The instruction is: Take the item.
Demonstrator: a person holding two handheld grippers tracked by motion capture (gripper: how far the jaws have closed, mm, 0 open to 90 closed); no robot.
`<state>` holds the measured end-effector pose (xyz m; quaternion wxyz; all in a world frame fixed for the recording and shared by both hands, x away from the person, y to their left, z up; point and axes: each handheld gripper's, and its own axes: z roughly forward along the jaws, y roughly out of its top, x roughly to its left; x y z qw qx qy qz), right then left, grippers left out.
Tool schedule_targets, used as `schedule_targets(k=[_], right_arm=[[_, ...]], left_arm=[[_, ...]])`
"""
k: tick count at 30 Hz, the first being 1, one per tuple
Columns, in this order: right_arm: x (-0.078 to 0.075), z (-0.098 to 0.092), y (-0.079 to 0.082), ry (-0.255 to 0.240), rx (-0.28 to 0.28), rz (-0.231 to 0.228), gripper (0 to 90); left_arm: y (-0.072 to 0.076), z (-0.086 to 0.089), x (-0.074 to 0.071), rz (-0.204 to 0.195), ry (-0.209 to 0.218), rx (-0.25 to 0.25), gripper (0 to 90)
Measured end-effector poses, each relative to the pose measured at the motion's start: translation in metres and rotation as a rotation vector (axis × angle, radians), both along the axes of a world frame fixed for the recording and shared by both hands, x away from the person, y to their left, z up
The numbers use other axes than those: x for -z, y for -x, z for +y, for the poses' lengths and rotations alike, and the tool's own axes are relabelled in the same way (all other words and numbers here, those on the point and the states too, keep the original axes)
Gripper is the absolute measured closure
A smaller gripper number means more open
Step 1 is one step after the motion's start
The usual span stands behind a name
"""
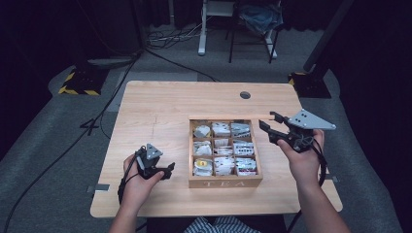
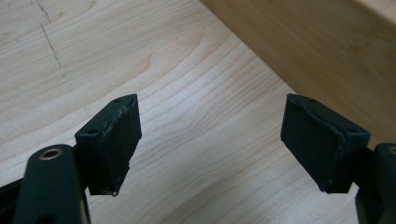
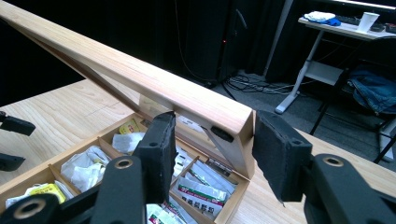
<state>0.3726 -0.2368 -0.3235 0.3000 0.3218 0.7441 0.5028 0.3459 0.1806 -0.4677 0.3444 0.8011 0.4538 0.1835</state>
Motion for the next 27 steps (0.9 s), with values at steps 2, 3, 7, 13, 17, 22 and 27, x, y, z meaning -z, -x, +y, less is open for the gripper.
schedule_targets(k=[2, 3, 7, 13, 17, 22, 27], right_arm=[[0.0, 0.0, 0.0, 0.0, 0.0, 0.0, 50.0], [0.0, 0.0, 0.0, 0.0, -0.001, 0.0, 50.0], [0.0, 0.0, 0.0, 0.0, 0.0, 0.002, 50.0], [0.0, 0.0, 0.0, 0.002, -0.004, 0.002, 50.0], [0.0, 0.0, 0.0, 0.003, -0.002, -0.001, 49.9], [0.0, 0.001, 0.0, 0.01, 0.001, 0.0, 49.3], [0.002, 0.002, -0.001, 0.019, 0.002, 0.004, 48.9]], left_arm=[[0.002, -0.002, -0.005, -0.006, -0.006, 0.014, 21.1], [0.002, -0.003, -0.008, -0.015, -0.009, 0.02, 21.2], [0.008, -0.008, -0.018, -0.037, -0.006, 0.044, 21.5], [0.014, -0.016, -0.029, -0.053, 0.013, 0.083, 22.5], [0.019, -0.025, -0.038, -0.073, 0.02, 0.122, 23.4], [0.024, -0.042, -0.049, -0.09, 0.031, 0.195, 24.3], [0.027, -0.064, -0.06, -0.102, 0.056, 0.276, 25.7]])
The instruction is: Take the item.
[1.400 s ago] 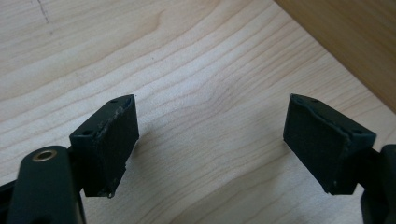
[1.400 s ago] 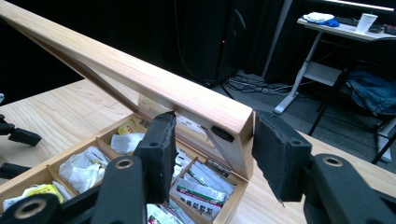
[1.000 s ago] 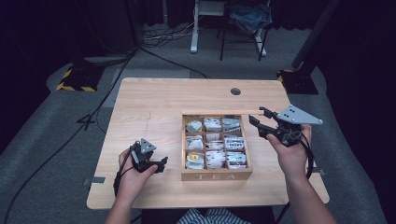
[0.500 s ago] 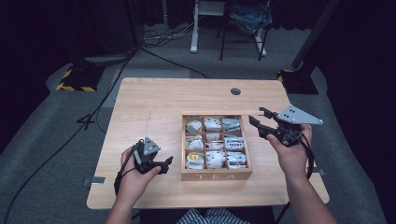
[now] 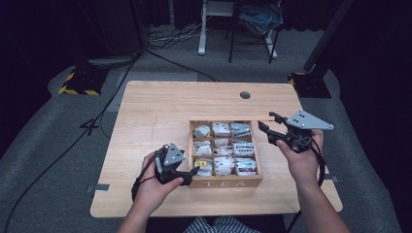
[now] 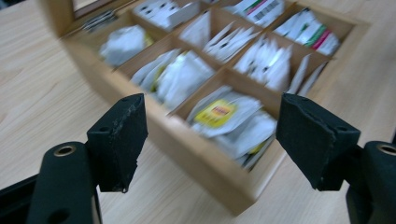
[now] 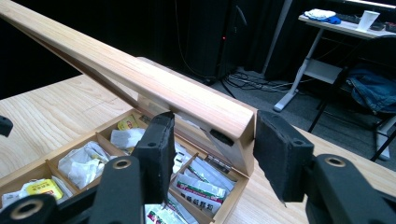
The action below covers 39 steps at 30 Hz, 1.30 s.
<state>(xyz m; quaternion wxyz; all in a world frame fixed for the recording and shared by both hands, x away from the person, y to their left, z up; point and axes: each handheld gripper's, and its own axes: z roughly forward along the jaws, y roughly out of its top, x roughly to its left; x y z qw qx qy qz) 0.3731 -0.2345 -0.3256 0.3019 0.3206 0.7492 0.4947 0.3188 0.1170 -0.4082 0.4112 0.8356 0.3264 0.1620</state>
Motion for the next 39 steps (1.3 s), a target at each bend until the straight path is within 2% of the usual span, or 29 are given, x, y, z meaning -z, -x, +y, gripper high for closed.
schedule_targets(k=[3, 7, 10, 12, 14, 18, 22, 26, 30, 33, 35, 39], right_arm=[[0.0, 0.0, 0.0, 0.003, -0.002, 0.0, 48.9], [0.0, -0.001, 0.0, -0.003, -0.007, 0.003, 49.1], [0.0, -0.001, 0.0, -0.003, -0.007, 0.002, 49.1], [0.0, -0.001, 0.0, -0.004, -0.007, 0.003, 49.1], [0.0, -0.001, 0.0, -0.004, -0.006, 0.003, 49.2], [0.0, -0.001, 0.0, 0.0, -0.006, 0.0, 49.2], [0.0, -0.001, 0.0, 0.001, -0.007, 0.0, 49.2], [0.0, -0.001, 0.0, 0.002, -0.008, 0.0, 49.2], [0.0, -0.001, 0.0, 0.001, -0.008, -0.002, 49.3], [0.0, -0.001, 0.0, 0.001, -0.007, -0.003, 49.3], [0.0, -0.001, 0.0, 0.002, -0.008, -0.003, 49.3], [0.0, -0.001, 0.0, 0.002, -0.008, -0.003, 49.3]], left_arm=[[-0.001, -0.012, -0.002, -0.013, -0.027, 0.003, 28.7], [-0.004, -0.028, -0.002, 0.019, 0.011, 0.056, 32.0], [-0.004, -0.041, -0.003, 0.022, 0.014, 0.1, 34.3], [-0.005, -0.046, -0.003, 0.038, 0.015, 0.123, 40.4], [-0.006, -0.054, -0.003, 0.071, 0.026, 0.156, 47.7], [-0.01, -0.063, -0.002, 0.088, 0.032, 0.179, 55.8], [-0.016, -0.073, 0.003, 0.109, 0.038, 0.191, 59.2], [-0.024, -0.079, 0.009, 0.118, 0.03, 0.202, 61.5], [-0.029, -0.084, 0.014, 0.157, 0.052, 0.236, 66.5], [-0.033, -0.086, 0.016, 0.18, 0.048, 0.243, 71.6], [-0.035, -0.086, 0.018, 0.209, 0.045, 0.249, 77.9], [-0.039, -0.088, 0.024, 0.237, 0.034, 0.258, 80.5]])
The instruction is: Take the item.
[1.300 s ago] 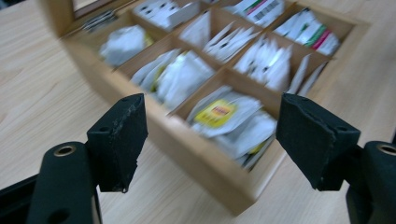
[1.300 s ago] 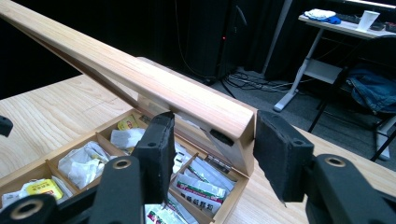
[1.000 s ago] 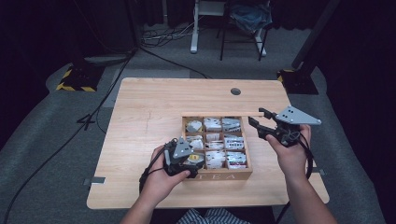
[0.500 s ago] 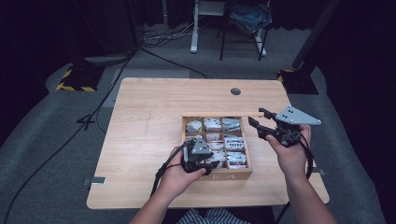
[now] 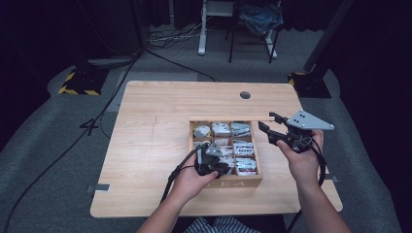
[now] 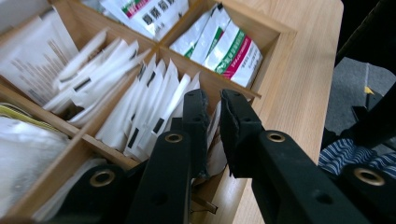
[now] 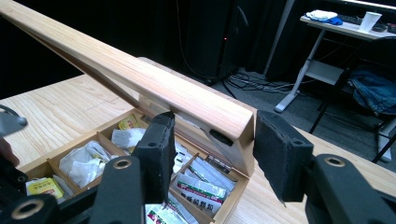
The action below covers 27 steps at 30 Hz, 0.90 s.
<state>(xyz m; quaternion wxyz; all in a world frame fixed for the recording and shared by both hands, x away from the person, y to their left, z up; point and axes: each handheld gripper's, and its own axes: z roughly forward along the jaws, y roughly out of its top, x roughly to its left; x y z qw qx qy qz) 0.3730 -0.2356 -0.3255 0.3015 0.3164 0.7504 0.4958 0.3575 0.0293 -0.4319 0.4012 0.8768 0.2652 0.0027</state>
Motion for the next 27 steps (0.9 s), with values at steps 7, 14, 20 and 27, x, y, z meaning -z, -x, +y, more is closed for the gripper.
schedule_targets(k=[7, 14, 20, 27], right_arm=[[0.0, 0.0, 0.0, 0.0, -0.001, 0.0, 49.3], [0.0, 0.0, 0.0, -0.002, -0.002, 0.0, 49.2], [0.0, 0.0, 0.0, -0.001, 0.0, -0.001, 49.3], [0.0, 0.0, 0.0, 0.0, 0.0, -0.002, 49.3]], left_arm=[[-0.003, -0.003, 0.008, 0.036, -0.009, 0.008, 82.0], [-0.002, -0.001, 0.007, 0.006, 0.015, 0.034, 89.9], [-0.001, 0.002, 0.002, -0.041, 0.045, 0.027, 90.0], [-0.002, 0.011, -0.01, -0.078, 0.101, 0.021, 90.0]])
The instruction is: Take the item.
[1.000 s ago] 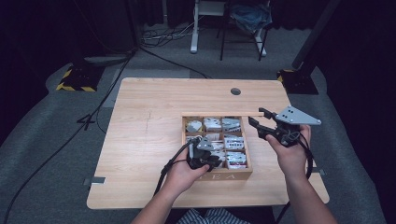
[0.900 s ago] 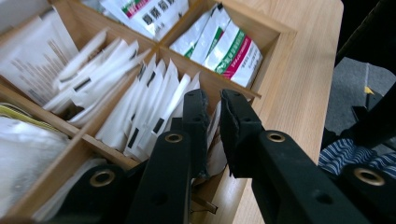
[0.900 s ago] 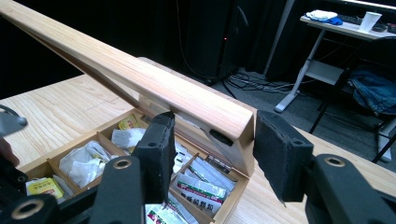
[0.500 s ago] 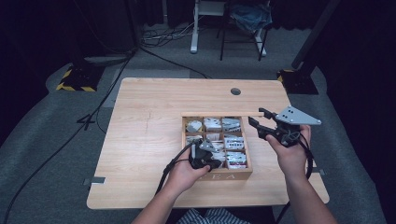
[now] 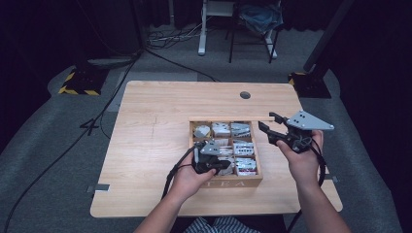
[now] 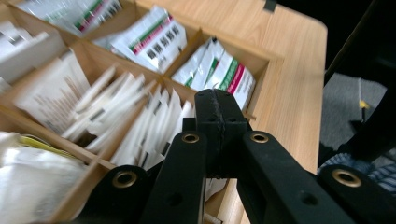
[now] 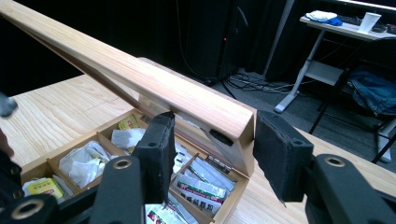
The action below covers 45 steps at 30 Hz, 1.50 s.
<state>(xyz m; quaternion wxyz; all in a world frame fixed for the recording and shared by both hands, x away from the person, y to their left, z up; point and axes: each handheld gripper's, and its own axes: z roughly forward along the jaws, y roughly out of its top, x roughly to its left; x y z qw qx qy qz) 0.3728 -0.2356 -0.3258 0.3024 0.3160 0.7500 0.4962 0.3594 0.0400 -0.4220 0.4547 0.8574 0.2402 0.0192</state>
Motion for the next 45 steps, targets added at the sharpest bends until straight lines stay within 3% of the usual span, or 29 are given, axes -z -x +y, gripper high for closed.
schedule_targets(k=[7, 10, 16, 25, 35, 37, 42, 45], right_arm=[[0.0, 0.0, 0.0, 0.001, 0.0, -0.002, 49.3], [0.0, 0.0, 0.0, 0.003, 0.001, -0.003, 49.3], [0.0, 0.001, 0.001, 0.003, 0.002, -0.005, 49.3], [0.001, 0.001, 0.002, 0.005, 0.007, -0.007, 49.3], [0.002, 0.001, 0.003, 0.014, 0.004, -0.008, 49.2], [0.002, 0.001, 0.003, 0.013, 0.004, -0.008, 49.2], [0.002, 0.001, 0.003, 0.013, 0.002, -0.007, 49.2], [0.002, 0.001, 0.003, 0.012, -0.001, -0.006, 49.1]], left_arm=[[0.004, 0.014, -0.016, -0.028, 0.045, -0.01, 90.0], [0.008, 0.025, -0.024, -0.059, 0.099, -0.021, 90.0], [0.018, 0.051, -0.038, -0.093, 0.167, -0.047, 90.0], [0.028, 0.082, -0.048, -0.115, 0.18, -0.099, 90.0], [0.039, 0.104, -0.052, -0.145, 0.122, -0.127, 89.9], [0.039, 0.108, -0.052, -0.137, 0.105, -0.147, 89.9], [0.036, 0.12, -0.049, -0.143, 0.019, -0.199, 89.9], [0.034, 0.128, -0.048, -0.132, 0.0, -0.237, 89.9]])
